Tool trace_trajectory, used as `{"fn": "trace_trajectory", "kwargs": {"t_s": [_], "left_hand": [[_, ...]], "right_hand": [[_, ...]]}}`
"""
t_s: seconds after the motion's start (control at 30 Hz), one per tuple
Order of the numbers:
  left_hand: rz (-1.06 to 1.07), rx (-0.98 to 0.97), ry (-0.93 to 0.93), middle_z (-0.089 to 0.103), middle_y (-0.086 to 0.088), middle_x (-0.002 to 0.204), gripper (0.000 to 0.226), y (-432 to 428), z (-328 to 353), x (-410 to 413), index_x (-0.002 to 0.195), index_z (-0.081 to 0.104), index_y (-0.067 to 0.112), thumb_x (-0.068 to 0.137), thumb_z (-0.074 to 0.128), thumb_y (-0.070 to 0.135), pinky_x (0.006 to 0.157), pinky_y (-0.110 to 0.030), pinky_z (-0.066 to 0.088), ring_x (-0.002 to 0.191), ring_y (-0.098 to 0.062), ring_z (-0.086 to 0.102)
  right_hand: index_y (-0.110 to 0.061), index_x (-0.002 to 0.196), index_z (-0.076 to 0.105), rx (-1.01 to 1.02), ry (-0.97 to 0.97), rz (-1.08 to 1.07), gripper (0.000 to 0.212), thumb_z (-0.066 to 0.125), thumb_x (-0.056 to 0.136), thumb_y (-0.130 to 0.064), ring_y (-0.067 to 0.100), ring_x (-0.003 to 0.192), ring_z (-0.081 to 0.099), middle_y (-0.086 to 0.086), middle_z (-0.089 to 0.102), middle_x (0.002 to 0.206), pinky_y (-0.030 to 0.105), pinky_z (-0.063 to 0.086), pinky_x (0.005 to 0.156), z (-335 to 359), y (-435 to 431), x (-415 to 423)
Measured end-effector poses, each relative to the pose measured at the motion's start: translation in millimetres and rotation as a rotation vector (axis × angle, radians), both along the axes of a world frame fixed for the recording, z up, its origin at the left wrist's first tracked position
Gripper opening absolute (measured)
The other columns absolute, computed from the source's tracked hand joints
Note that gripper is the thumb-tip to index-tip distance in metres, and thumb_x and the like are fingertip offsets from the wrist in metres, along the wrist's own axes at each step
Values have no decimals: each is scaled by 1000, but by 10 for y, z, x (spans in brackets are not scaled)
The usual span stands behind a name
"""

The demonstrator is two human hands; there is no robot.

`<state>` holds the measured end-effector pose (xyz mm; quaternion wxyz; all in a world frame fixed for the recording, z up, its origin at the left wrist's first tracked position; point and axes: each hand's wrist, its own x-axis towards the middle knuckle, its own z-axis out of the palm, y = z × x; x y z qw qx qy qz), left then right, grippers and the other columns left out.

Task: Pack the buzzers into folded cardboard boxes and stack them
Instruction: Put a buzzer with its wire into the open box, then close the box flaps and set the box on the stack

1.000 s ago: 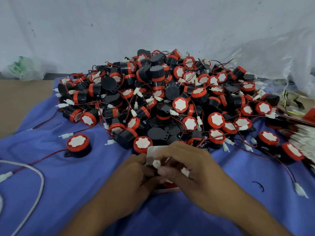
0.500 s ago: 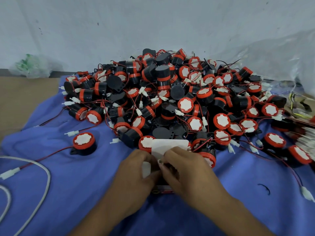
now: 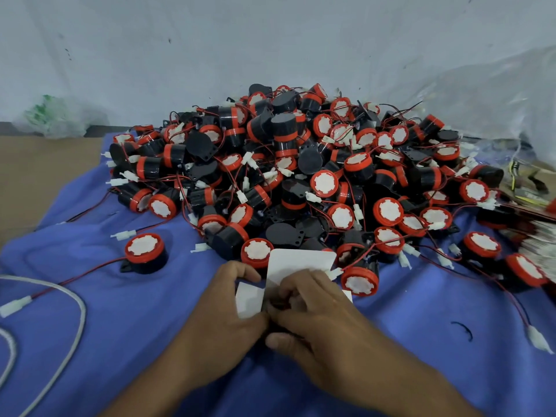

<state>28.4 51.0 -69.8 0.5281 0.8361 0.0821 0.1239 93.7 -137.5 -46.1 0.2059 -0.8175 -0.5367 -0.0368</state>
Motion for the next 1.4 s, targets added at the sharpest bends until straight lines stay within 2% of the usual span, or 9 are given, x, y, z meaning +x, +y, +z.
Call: {"fn": "trace_trajectory", "kwargs": {"t_s": [0.13,0.3,0.57,0.67,0.83,0.97,1.13,1.3,1.4], "left_hand": [[-3,-280,-49,72,2,103,51,-46,25,-22,108,60,23,62,80,37,75,-28,58,93,-16,70],[-119,174,-219,60,23,126,51,-83,-8,-45,124,59,46,77,77,36,92,-13,47,115,3,58],[-170,654,-297,50,4,132,45,-91,-103,-31,126,68,24,96,50,51,99,-24,37,119,-14,42],[-153,579,-275,39,5,143,47,-115,-129,-25,124,70,27,98,41,54,109,-19,26,133,-8,31],[-196,412,-308,32,41,145,41,-110,-117,33,124,69,30,98,47,52,102,-3,32,131,18,34],[-140,394,-313,45,40,134,37,-117,-113,47,122,66,31,93,54,51,94,-2,38,119,17,46],[-88,306,-176,50,35,123,43,-82,-87,32,117,55,47,80,56,67,85,-17,46,111,6,52],[-122,201,-82,53,35,119,38,-94,-60,46,118,54,45,84,69,53,85,-20,45,108,3,55],[-138,150,-110,57,33,119,23,-133,-56,64,112,65,40,89,66,39,93,-20,43,114,2,54]], "right_hand": [[-35,113,66,-42,-157,-79,27,47,96,-44,24,111,49,-1,51,116,38,49,80,-48,-20,45],[-31,102,70,-33,-276,-56,15,68,87,-31,16,93,55,-8,62,111,33,46,51,-17,-86,81],[-14,107,68,211,-171,-37,19,65,96,-29,13,116,60,-2,65,122,31,51,94,-12,-391,192],[-23,99,66,431,-17,-337,9,60,96,-30,0,98,59,-13,63,106,12,46,80,33,-536,228],[-22,103,66,626,799,-376,16,57,98,-11,11,63,65,3,71,74,21,53,65,-19,-488,212],[-29,94,70,629,762,-329,21,62,96,-10,0,64,61,-11,70,75,17,50,62,-76,-337,195],[-40,93,71,583,802,-334,15,66,79,-43,-2,70,59,-17,65,84,16,48,68,-121,-319,282],[-27,101,78,527,796,-277,24,65,82,-36,-2,112,59,-16,62,116,24,50,95,-189,-288,265],[-26,96,80,491,802,-291,15,67,89,-26,-2,116,56,-21,58,117,29,49,100,-229,-261,287]]}}
